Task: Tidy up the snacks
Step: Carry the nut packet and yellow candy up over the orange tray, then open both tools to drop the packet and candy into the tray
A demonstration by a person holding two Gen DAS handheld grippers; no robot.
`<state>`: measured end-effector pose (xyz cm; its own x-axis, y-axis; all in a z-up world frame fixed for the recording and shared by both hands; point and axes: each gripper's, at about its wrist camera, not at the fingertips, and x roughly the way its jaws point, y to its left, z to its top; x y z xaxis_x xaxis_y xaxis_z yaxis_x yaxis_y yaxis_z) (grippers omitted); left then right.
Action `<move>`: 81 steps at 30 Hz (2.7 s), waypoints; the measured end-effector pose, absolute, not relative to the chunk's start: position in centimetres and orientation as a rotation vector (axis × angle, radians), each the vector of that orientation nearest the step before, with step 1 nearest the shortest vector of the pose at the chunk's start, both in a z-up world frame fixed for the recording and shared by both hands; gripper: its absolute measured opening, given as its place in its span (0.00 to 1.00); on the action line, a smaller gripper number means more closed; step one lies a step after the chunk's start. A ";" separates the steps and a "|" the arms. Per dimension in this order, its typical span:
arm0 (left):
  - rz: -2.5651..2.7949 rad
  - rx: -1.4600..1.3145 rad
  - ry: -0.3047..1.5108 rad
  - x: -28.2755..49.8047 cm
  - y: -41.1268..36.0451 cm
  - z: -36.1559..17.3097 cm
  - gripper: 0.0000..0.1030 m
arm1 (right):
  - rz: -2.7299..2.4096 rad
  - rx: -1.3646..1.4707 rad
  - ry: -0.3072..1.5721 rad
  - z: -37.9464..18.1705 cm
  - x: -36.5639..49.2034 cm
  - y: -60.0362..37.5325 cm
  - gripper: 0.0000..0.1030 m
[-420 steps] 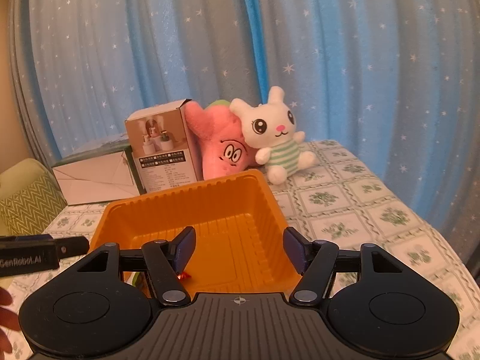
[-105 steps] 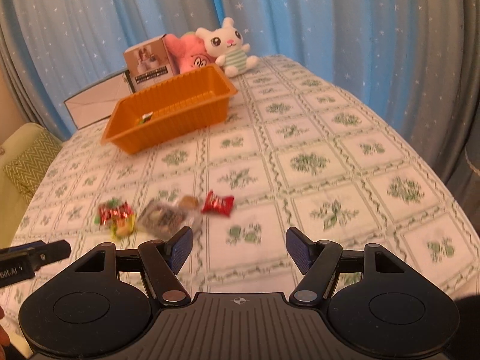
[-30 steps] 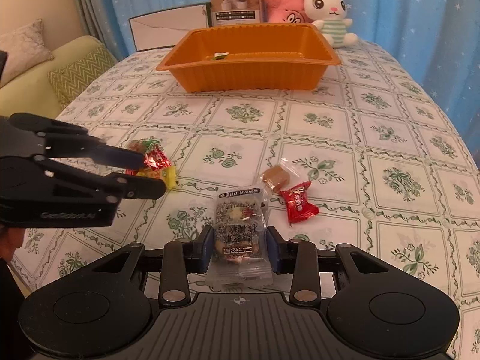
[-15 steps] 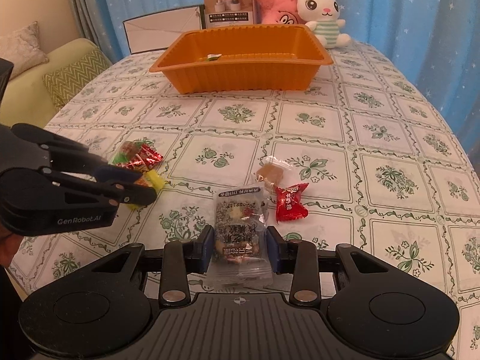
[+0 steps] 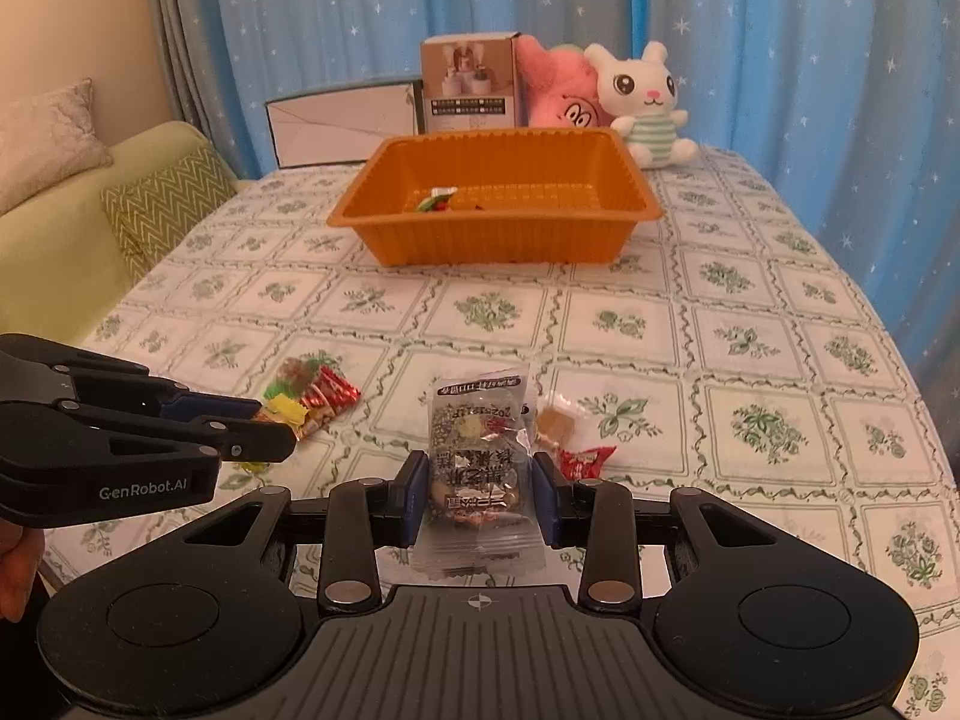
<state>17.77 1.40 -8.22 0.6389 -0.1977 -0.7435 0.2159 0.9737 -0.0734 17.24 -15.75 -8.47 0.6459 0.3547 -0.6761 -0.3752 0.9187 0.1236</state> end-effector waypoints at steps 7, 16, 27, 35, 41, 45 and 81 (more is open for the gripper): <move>-0.213 -0.009 0.802 18.2 1.5 -5.9 0.17 | 0.403 -0.028 0.725 -6.5 17.3 -16.0 0.36; -0.195 -0.033 0.773 19.7 1.3 -4.1 0.17 | 0.380 -0.019 0.696 -4.8 18.7 -16.4 0.36; -0.183 -0.034 0.715 24.1 1.4 -1.6 0.17 | 0.374 0.001 0.653 -1.9 23.4 -17.0 0.36; -0.163 -0.041 0.687 29.0 2.3 -0.4 0.17 | 0.375 0.017 0.646 -0.9 29.2 -16.9 0.36; -0.136 -0.043 0.679 32.9 3.7 -0.3 0.17 | 0.368 0.027 0.669 -1.2 34.1 -16.5 0.36; -0.123 -0.036 0.680 35.1 4.5 -0.5 0.17 | 0.368 0.027 0.684 -1.8 36.6 -16.0 0.36; -0.098 -0.066 0.771 43.0 6.1 -5.4 0.25 | 0.349 0.034 0.795 -6.1 46.2 -13.2 0.36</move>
<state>43.00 6.12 -5.35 0.7127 -0.1128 -0.6923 0.0647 0.9933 -0.0953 46.16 -13.19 -6.06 0.6465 0.3196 -0.6928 -0.2939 0.9423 0.1605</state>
